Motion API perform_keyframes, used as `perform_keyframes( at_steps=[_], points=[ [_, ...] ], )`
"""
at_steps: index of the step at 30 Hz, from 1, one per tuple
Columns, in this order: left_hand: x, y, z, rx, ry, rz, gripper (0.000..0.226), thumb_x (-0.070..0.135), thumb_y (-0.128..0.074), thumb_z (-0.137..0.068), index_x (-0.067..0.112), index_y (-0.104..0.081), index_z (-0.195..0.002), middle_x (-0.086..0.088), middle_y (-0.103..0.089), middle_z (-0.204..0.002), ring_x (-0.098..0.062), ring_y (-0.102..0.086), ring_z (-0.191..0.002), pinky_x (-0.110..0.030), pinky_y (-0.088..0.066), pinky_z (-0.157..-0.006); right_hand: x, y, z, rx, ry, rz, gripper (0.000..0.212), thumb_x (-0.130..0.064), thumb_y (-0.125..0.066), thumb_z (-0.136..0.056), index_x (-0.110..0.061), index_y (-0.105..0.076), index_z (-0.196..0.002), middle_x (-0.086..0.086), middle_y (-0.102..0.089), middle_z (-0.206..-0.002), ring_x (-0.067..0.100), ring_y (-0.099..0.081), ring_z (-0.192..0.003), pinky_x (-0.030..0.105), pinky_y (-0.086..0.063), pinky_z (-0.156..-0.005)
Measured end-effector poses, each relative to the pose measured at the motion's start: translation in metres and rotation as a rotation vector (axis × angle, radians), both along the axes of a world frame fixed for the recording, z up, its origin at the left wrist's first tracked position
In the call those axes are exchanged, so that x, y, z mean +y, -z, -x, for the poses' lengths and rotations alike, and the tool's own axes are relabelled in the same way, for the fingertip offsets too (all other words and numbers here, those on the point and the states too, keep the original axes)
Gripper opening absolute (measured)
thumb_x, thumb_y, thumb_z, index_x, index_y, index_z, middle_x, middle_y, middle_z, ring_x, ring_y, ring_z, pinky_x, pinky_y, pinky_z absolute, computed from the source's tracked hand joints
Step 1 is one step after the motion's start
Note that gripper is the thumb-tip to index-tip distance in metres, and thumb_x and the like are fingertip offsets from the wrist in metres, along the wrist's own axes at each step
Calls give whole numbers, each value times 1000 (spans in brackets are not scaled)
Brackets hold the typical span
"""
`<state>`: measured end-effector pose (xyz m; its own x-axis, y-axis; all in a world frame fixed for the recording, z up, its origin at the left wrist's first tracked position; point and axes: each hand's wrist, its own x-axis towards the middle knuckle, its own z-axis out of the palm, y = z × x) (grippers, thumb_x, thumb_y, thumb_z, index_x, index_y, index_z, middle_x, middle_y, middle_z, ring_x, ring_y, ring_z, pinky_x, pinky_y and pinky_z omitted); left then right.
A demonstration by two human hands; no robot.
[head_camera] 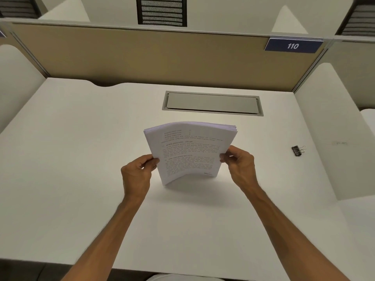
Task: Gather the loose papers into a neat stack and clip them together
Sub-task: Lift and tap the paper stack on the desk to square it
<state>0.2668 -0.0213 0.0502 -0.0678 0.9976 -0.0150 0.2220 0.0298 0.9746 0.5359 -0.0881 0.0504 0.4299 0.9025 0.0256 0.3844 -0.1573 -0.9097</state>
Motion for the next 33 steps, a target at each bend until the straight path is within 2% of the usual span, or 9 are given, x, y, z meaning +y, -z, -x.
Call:
perform_keyframes(
  at_steps=[3, 10, 13, 17, 21, 23, 25, 29, 33],
  points=[
    [0, 1, 0, 120, 28, -52, 18, 8, -73, -89, 26, -76, -93, 33, -73, -82, -8, -72, -80, -18, -58, -79, -2, -1, 1, 10, -26, -24, 32, 5, -60, -93, -10, -73, -119, -2, -76, -108, -5, -68, -84, 10, -53, -84],
    [7, -15, -2, -31, 189, 28, 20, -2, -63, -94, 14, -72, -101, 11, -79, -90, -13, -76, -82, -24, -61, -71, 6, -21, -16, 29, -2, -27, 23, 3, -65, -89, -12, -77, -101, -2, -77, -96, 7, -69, -83, 19, -52, -77],
    [8, -15, -6, -49, 131, 96, 18, 1, -66, -92, 15, -73, -101, 14, -79, -84, -10, -76, -75, -23, -60, -61, 4, -28, -17, 36, 18, -25, 20, -9, -70, -91, -12, -73, -111, 1, -76, -105, 9, -69, -87, 25, -57, -72],
    [7, -6, -14, -99, -20, 228, 16, 2, -69, -90, 7, -75, -104, 4, -79, -87, -13, -75, -69, -23, -58, -56, -9, -32, -10, -39, 209, 103, 59, -32, -76, -86, -18, -53, -139, -6, -60, -126, 12, -59, -106, 22, -49, -79],
    [3, 2, -19, -219, -170, 371, 11, 2, -70, -89, 8, -76, -95, -5, -78, -91, -18, -74, -71, -26, -61, -61, -38, -25, 5, 386, 493, 133, 94, -38, -85, -76, -20, -32, -152, -2, -49, -140, 15, -52, -124, 32, -45, -98],
    [-2, 2, -23, -294, -229, 426, 9, 1, -70, -90, 7, -75, -93, -7, -77, -90, -17, -73, -70, -24, -59, -60, -52, -16, 16, 687, 507, 186, 99, -37, -88, -73, -17, -30, -151, 4, -54, -138, 24, -62, -118, 38, -53, -93],
    [-10, 2, -29, -372, -270, 464, 8, -1, -69, -90, 5, -73, -90, -9, -74, -87, -13, -71, -64, -21, -57, -56, -61, -9, 25, 891, 390, 215, 83, -33, -85, -78, -10, -40, -144, 10, -68, -126, 26, -70, -107, 35, -56, -75],
    [-28, 5, -37, -422, -285, 500, 11, -1, -67, -92, 7, -71, -85, -9, -74, -83, -9, -71, -58, -20, -58, -54, -64, -5, 34, 936, 240, 205, 35, -15, -71, -91, -11, -65, -125, 6, -77, -113, 19, -69, -90, 25, -46, -55],
    [-43, 12, -33, -458, -206, 550, 7, 2, -66, -93, 4, -73, -93, -12, -77, -91, -18, -74, -73, -24, -61, -61, -62, -4, 31, 937, 305, 194, 27, 2, -64, -93, -6, -67, -119, 7, -76, -115, 18, -70, -81, 21, -43, -45]
  ],
)
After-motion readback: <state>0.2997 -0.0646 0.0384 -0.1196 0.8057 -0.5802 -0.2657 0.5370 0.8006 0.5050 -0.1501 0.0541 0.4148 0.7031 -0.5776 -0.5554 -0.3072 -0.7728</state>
